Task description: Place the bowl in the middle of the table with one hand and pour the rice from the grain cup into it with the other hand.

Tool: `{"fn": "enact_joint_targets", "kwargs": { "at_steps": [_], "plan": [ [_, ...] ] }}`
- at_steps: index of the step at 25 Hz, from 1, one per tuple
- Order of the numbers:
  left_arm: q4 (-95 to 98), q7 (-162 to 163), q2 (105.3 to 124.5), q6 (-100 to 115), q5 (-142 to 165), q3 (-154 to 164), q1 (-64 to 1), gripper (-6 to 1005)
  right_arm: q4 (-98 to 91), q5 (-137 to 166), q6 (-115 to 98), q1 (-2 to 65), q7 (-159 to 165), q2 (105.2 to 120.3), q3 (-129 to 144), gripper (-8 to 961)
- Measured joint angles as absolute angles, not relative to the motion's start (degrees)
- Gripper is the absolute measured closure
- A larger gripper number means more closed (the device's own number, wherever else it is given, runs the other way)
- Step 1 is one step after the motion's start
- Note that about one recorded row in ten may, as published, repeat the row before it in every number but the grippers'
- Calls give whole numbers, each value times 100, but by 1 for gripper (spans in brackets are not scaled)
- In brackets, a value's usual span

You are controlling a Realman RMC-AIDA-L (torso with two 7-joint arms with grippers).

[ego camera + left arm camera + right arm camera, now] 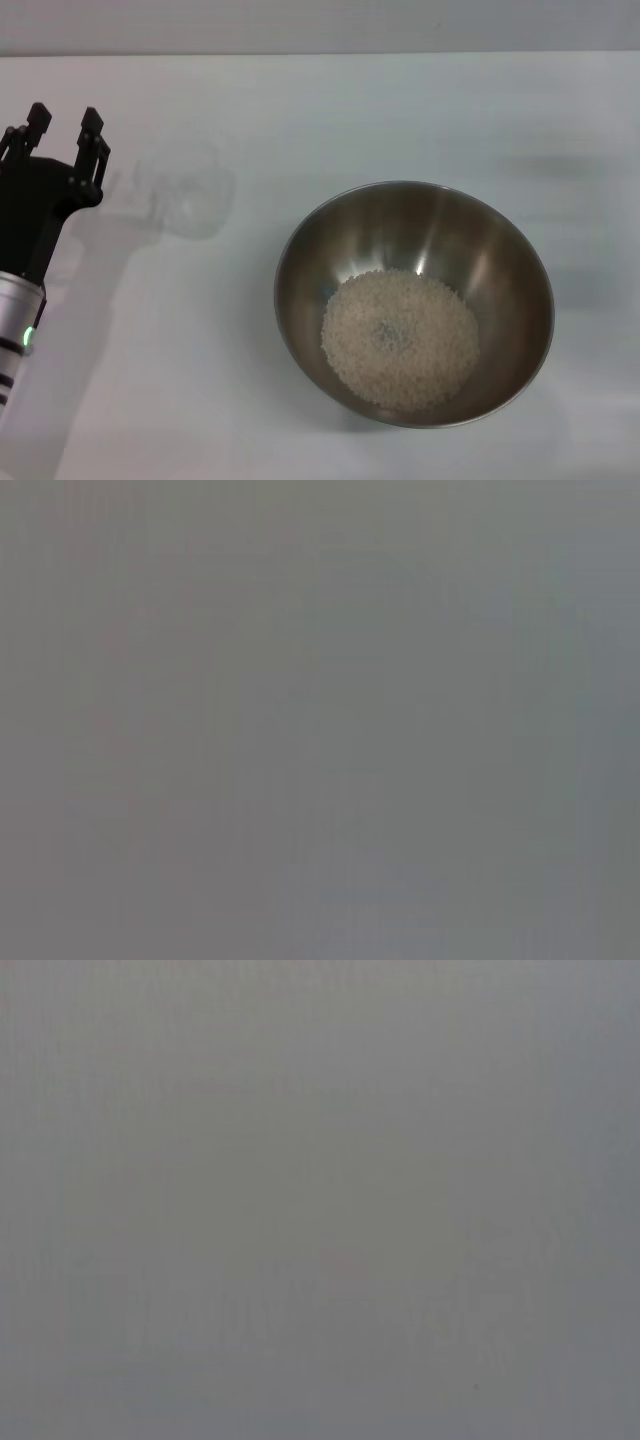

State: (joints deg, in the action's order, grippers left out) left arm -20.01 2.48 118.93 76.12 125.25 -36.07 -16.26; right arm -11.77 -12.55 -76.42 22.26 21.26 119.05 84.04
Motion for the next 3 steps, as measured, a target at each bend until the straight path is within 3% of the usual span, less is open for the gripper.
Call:
{"fn": "enact_joint_targets", "kwargs": {
  "at_steps": [3],
  "plan": [
    [-1982,404,11907,7437,12505,-3762,-1776,497,-1112,-1252,-7597,2301,2122,11908,8406,457]
  ]
}}
